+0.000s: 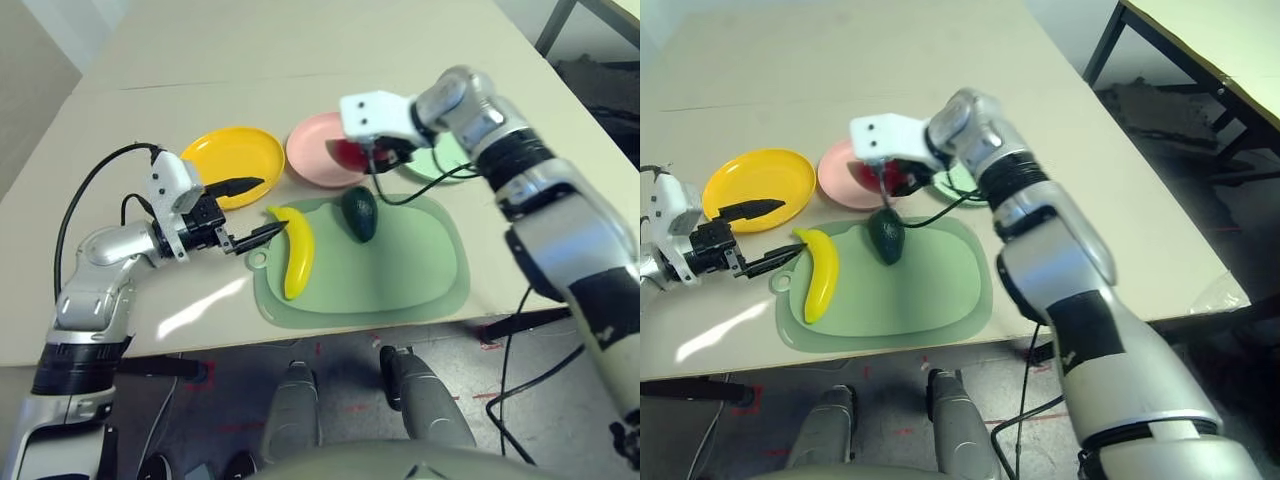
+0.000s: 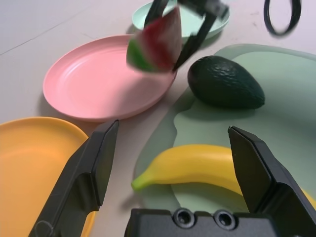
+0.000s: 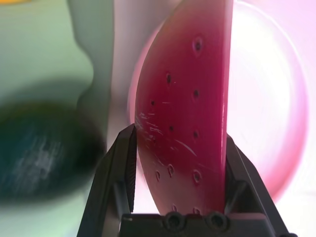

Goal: Place the fruits into color-matched plates.

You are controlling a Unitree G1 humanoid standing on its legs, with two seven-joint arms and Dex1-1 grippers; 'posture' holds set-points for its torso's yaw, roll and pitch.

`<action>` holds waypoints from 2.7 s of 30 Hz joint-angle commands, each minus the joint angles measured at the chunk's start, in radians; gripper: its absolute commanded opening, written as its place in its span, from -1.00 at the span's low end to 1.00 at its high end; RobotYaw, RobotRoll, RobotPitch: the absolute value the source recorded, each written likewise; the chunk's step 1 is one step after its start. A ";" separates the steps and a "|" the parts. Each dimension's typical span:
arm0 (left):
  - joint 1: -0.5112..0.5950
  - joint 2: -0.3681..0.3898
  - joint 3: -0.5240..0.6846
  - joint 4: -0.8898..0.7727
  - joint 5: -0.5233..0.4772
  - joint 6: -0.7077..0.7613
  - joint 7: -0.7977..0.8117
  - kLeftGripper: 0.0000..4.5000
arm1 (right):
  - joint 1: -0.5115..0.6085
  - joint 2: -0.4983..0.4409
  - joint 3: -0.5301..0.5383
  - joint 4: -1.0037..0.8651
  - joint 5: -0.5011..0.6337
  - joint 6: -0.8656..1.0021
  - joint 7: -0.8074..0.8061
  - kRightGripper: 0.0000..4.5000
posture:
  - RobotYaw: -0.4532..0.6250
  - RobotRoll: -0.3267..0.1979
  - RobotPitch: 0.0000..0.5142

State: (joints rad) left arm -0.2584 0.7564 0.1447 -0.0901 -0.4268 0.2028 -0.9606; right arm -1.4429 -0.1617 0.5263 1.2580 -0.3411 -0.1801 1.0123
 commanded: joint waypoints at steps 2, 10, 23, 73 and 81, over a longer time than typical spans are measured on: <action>0.028 0.006 0.000 -0.027 0.012 0.009 0.003 1.00 | -0.018 0.022 -0.012 0.061 -0.051 -0.018 -0.091 -0.05 | -0.08 0.25 -0.14; 0.080 0.004 0.003 -0.059 0.012 0.003 0.002 1.00 | -0.018 0.030 -0.017 0.090 -0.100 -0.020 -0.193 -0.05 | -0.06 0.25 -0.12; 0.042 -0.012 -0.036 -0.022 0.018 -0.012 -0.031 1.00 | -0.112 -0.024 -0.062 0.067 -0.099 -0.104 -0.136 1.00 | -0.14 0.25 -0.16; 0.009 0.097 0.053 -0.019 -0.169 0.101 -0.289 1.00 | -0.035 -0.227 0.217 -0.242 -0.298 -1.127 -0.008 1.00 | -0.13 0.25 -0.04; 0.009 0.097 0.052 -0.022 -0.173 0.098 -0.286 1.00 | -0.030 -0.216 0.233 -0.205 -0.348 -1.098 -0.073 1.00 | -0.13 0.25 -0.01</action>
State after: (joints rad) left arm -0.2556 0.8527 0.1911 -0.1004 -0.5977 0.2972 -1.2438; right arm -1.4687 -0.3854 0.7441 1.0454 -0.6686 -1.2820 0.9555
